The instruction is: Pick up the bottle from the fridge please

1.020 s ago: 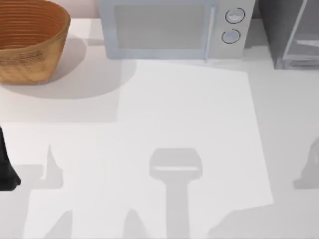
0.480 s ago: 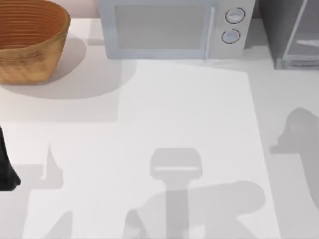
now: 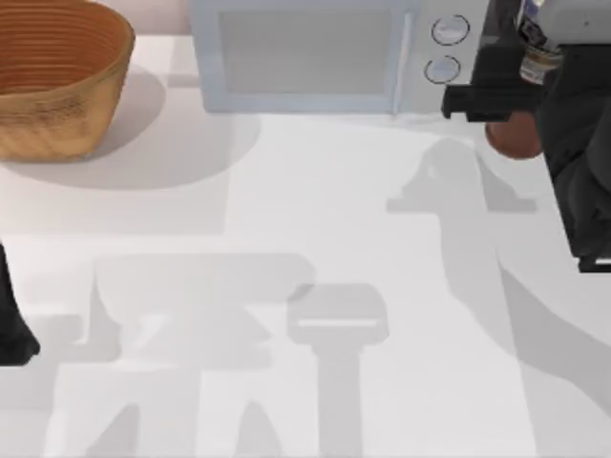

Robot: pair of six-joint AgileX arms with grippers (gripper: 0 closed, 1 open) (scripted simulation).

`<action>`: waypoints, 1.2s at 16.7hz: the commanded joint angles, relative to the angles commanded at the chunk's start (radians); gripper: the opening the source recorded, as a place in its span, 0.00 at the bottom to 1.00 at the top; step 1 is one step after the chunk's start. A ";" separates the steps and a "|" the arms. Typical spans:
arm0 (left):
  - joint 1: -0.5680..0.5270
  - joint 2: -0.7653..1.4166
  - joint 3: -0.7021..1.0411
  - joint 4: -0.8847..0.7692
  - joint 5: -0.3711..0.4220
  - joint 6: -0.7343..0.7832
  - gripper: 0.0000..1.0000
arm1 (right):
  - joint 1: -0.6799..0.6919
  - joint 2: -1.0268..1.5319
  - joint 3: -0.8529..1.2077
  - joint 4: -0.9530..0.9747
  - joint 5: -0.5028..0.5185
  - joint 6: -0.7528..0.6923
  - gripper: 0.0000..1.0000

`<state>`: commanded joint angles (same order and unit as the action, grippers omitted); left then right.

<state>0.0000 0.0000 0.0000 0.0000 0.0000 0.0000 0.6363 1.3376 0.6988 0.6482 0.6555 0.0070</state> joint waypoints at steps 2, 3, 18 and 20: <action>0.000 0.000 0.000 0.000 0.000 0.000 1.00 | 0.088 0.193 0.097 0.090 0.090 0.001 0.00; 0.000 0.000 0.000 0.000 0.000 0.000 1.00 | 0.129 0.284 0.142 0.132 0.132 0.002 0.00; 0.000 0.000 0.000 0.000 0.000 0.000 1.00 | 0.339 0.761 0.377 0.350 0.347 0.011 0.00; 0.000 0.000 0.000 0.000 0.000 0.000 1.00 | 0.324 0.793 0.394 0.358 0.336 0.005 0.00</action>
<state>0.0000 0.0000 0.0000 0.0000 0.0000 0.0000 0.9608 2.1307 1.0928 1.0065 0.9917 0.0123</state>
